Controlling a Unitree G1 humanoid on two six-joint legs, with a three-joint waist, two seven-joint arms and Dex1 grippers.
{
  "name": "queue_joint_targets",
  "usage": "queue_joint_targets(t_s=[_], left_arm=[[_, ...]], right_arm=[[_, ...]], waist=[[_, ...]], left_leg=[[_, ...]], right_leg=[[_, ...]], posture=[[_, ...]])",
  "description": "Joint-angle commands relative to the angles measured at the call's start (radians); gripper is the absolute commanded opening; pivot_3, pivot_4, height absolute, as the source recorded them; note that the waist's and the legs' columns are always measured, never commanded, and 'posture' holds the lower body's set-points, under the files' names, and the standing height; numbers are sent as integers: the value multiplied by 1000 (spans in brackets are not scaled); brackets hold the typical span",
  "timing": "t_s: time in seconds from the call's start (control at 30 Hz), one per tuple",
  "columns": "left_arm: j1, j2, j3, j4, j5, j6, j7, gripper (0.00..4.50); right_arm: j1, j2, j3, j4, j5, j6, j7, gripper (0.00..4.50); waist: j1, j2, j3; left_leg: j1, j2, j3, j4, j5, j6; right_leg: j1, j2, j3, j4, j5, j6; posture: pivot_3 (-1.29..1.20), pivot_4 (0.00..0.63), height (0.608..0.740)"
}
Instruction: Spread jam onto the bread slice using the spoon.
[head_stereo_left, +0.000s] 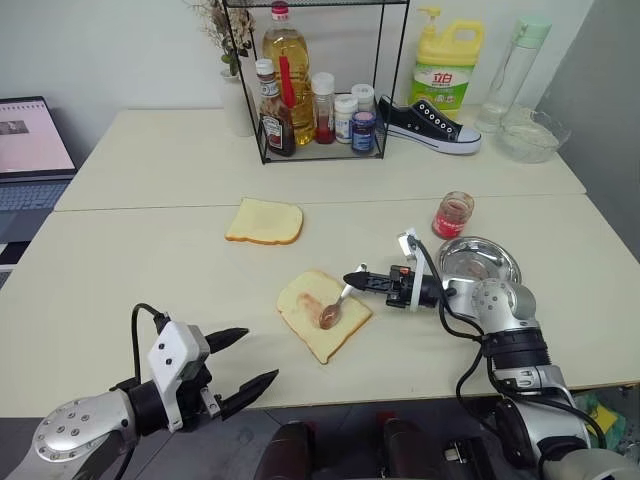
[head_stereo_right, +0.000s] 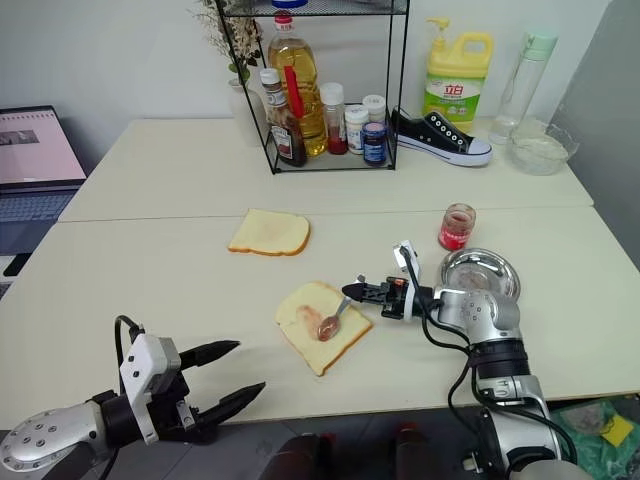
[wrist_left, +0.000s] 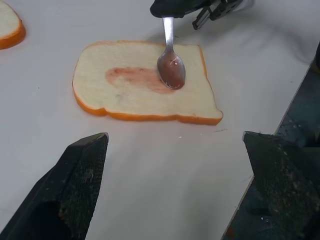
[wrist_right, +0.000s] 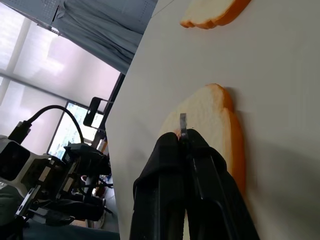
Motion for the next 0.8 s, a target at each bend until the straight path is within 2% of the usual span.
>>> queue_joint_targets(t_s=[0.03,0.17,0.27,0.37,0.47,0.63,0.73,0.8], left_arm=[[-29,11,8,-5,2,-16,-1,4500],[-136,56,21,-11,-48,37,0,4500],[-279,118,2,-1,-104,96,-20,4500],[-436,146,-53,29,-129,133,-26,4500],[-600,138,-161,74,-109,135,-56,4500],[-820,89,-325,165,-61,121,-105,4500],[-1033,-36,-485,307,18,75,-154,4500],[-1111,-106,-564,393,78,24,-186,4500]], right_arm=[[-34,10,-89,-67,63,18,-47,37],[-77,29,-227,-168,153,67,-171,37],[-76,28,-322,-297,233,110,-289,37],[-57,22,-402,-403,303,130,-404,37],[-28,15,-480,-500,360,126,-545,37],[23,-16,-554,-607,452,101,-726,37],[90,-76,-643,-657,450,51,-838,37],[150,-125,-680,-656,421,15,-860,37]], waist=[[1,0,0],[3,0,1],[6,0,1],[5,0,1],[3,0,1],[2,1,1],[9,1,2],[17,0,2]], left_leg=[[0,0,0,0,0,0],[-1,0,0,0,0,0],[-1,0,-2,0,0,0],[-1,-1,-2,0,0,0],[-1,-1,0,0,0,0],[-1,-1,1,0,0,0],[-2,-1,1,0,0,0],[-3,-2,1,2,0,0]], right_leg=[[0,0,0,0,0,0],[0,0,0,0,0,0],[0,0,-1,0,0,0],[0,1,-2,0,0,0],[0,4,-2,0,0,0],[0,5,-1,0,0,0],[0,6,-1,1,0,1],[0,6,-2,0,0,1]], posture=[[0,150,740],[0,150,740],[0,150,740],[0,150,740],[0,150,740],[0,150,740],[0,150,740],[0,150,740]])
